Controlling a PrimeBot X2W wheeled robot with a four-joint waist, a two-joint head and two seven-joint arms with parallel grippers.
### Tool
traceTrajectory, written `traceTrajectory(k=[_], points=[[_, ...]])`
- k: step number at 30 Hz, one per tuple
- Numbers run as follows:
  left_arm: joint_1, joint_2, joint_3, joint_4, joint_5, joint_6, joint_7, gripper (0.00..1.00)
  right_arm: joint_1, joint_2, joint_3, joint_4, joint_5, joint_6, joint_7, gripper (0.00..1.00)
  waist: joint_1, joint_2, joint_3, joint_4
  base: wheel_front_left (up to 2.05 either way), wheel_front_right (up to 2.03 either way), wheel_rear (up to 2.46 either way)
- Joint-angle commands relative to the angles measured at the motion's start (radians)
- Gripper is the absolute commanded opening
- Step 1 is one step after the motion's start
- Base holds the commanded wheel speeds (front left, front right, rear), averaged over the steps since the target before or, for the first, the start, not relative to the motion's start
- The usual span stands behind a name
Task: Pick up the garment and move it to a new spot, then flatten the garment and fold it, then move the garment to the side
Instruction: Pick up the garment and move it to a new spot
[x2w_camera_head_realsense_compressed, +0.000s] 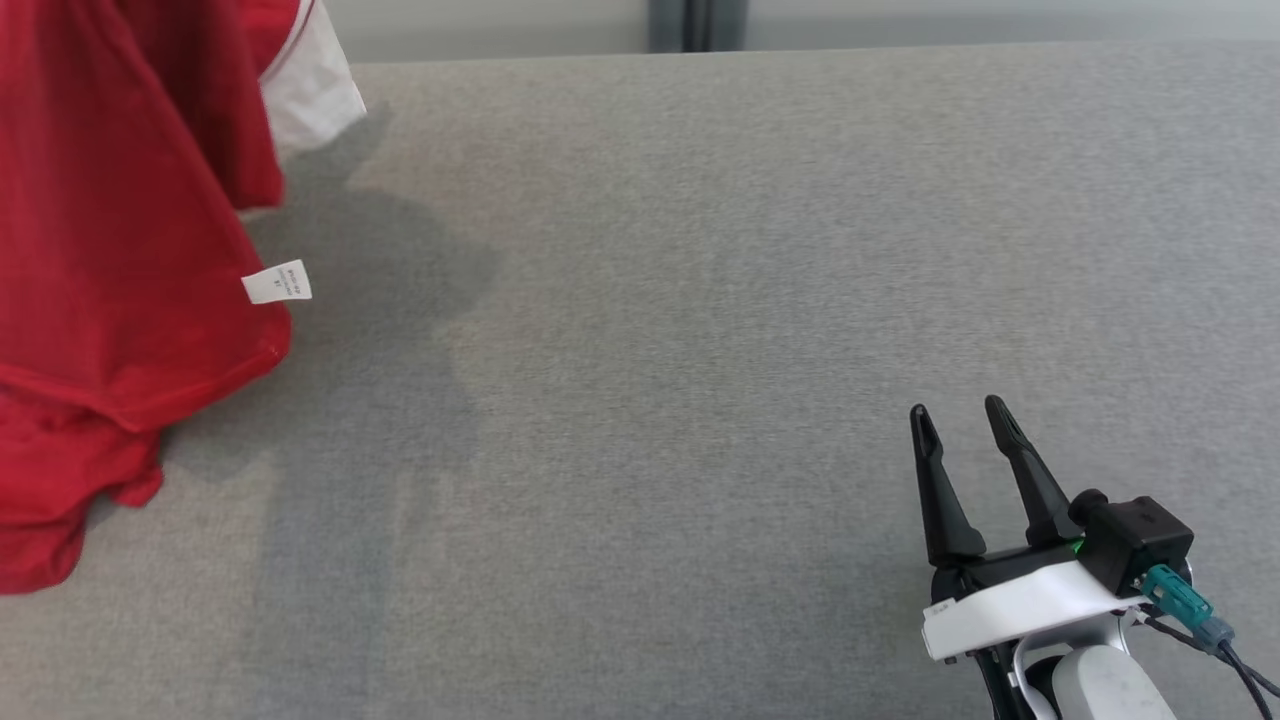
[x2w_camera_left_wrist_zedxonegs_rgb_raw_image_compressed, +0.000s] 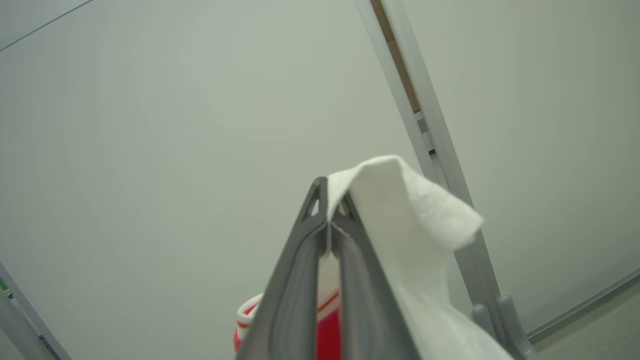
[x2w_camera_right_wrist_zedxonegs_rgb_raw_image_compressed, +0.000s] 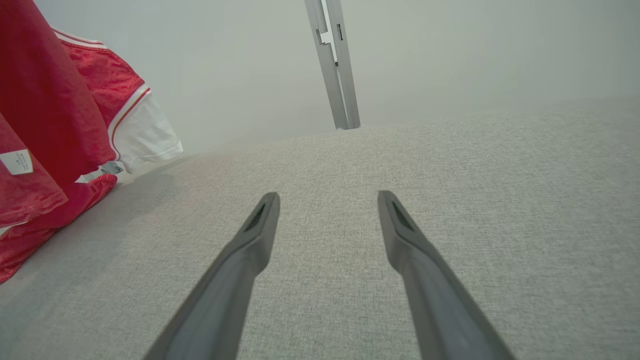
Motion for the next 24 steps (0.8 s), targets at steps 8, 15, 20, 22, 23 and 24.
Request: traceTrajectory(k=[8,15,20,22,23,24], points=[[-0.113,-0.091,-0.038,-0.031,0.000,0.003,0.026,0.00,0.011,0.000,-0.003,-0.003,0.043,0.000,0.000,1.00,0.0000,-0.0001,-0.099,-0.252,0.00,0.00,0.00],[-0.079,-0.159,-0.080,-0.044,-0.023,0.003,0.028,0.00,-0.004,0.000,-0.008,-0.009,0.056,0.000,0.000,1.00,0.0000,-0.0001,-0.078,-0.313,0.00,0.00,0.00],[0.072,-0.191,-0.140,-0.101,-0.069,0.003,0.031,0.00,-0.013,0.000,-0.017,-0.011,0.057,0.000,0.000,1.00,0.0000,-0.0001,-0.049,-0.316,0.00,0.00,0.00],[0.163,-0.199,-0.174,-0.133,-0.080,0.003,0.020,0.00,-0.014,0.000,-0.025,-0.011,0.053,0.000,0.000,1.00,0.0000,-0.0001,-0.038,-0.306,0.00,0.00,0.00],[0.225,-0.206,-0.206,-0.152,-0.082,0.003,0.019,0.00,-0.013,0.000,-0.030,-0.010,0.052,0.000,0.000,1.00,0.0000,-0.0001,-0.034,-0.299,0.00,0.00,0.00],[0.274,-0.212,-0.225,-0.166,-0.091,0.003,0.015,0.00,-0.012,0.000,-0.034,-0.009,0.051,0.000,0.000,1.00,0.0000,-0.0001,-0.030,-0.294,0.00,0.00,0.00]])
